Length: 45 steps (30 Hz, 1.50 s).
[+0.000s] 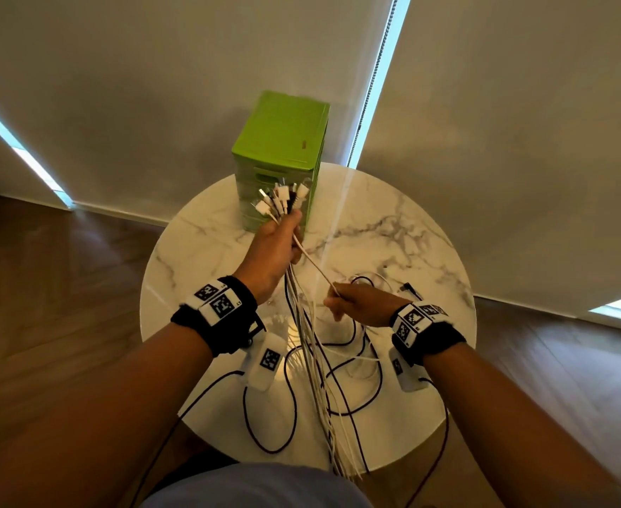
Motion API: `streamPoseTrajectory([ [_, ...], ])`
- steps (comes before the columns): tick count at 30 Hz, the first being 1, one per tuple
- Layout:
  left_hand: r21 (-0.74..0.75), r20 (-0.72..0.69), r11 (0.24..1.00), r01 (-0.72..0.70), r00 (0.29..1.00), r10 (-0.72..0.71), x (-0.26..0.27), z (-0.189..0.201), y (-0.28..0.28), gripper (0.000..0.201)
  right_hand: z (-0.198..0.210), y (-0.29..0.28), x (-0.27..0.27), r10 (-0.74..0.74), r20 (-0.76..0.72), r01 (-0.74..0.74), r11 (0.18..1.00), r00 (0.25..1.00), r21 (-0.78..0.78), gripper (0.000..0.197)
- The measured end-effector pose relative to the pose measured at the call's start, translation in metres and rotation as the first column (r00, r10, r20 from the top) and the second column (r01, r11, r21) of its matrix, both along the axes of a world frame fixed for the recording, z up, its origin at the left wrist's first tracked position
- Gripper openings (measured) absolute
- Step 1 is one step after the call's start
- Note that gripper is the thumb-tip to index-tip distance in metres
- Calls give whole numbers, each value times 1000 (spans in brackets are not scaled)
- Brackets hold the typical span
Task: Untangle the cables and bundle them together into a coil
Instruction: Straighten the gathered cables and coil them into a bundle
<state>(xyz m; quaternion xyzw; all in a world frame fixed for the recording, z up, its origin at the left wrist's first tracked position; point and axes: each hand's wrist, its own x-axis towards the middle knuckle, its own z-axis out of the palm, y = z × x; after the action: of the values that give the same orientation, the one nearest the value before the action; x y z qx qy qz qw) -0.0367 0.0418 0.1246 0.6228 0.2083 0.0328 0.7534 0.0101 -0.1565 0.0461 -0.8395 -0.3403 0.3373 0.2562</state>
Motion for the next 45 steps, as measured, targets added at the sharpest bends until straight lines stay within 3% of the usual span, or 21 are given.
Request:
streamPoseTrajectory([
  [5,52,67,995,-88,994,85,4,10,23,37,-13,-21,6,-115,52,107,986,992,127,26],
  [10,-53,91,989,-139,986,143,2,17,31,34,-9,-23,23,-145,147,136,988,978,72,28],
  [16,178,103,984,16,994,-34,-7,12,18,34,9,14,16,-284,318,303,953,904,-9,34],
  [20,330,33,935,131,988,-150,-11,-3,14,40,35,35,4,-379,354,344,925,855,159,32],
  [23,286,39,944,163,983,-182,-15,-1,7,27,47,41,-2,-339,426,288,940,838,182,31],
  [28,99,72,984,148,985,-155,-11,0,3,22,57,44,-8,-246,295,185,958,923,220,30],
  [32,-89,77,986,141,988,-135,-11,-4,6,33,60,40,-6,-320,157,265,918,934,293,30],
  [35,92,115,972,217,967,-227,-14,-6,9,18,64,41,-7,-258,185,208,945,948,252,30],
  [37,222,115,942,253,952,-283,-14,-6,10,21,66,43,-7,-234,181,188,952,955,239,29],
  [41,297,101,940,168,973,-206,-10,-3,7,39,60,40,-1,-164,91,145,972,982,186,21],
  [45,274,125,949,152,973,-192,-11,2,3,19,35,30,7,-157,132,146,985,979,86,24],
])
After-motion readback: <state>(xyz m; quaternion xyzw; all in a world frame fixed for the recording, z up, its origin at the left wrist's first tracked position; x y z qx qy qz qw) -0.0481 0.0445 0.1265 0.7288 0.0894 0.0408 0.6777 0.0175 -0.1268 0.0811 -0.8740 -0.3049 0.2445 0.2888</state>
